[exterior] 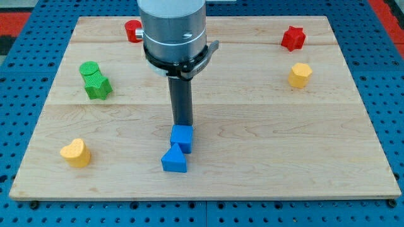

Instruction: Move the yellow heart left to the blue cube

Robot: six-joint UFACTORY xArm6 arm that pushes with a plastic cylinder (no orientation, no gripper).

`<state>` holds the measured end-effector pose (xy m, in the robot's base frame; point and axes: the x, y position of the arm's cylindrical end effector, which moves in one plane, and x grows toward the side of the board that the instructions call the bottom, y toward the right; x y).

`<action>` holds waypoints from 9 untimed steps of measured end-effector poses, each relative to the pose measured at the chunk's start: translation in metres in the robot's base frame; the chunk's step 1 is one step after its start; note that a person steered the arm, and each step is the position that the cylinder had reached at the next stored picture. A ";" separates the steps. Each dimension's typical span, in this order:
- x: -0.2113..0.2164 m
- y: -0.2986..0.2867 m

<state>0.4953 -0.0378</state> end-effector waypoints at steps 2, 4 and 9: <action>-0.016 -0.071; 0.041 -0.058; 0.072 -0.180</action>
<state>0.5669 -0.2180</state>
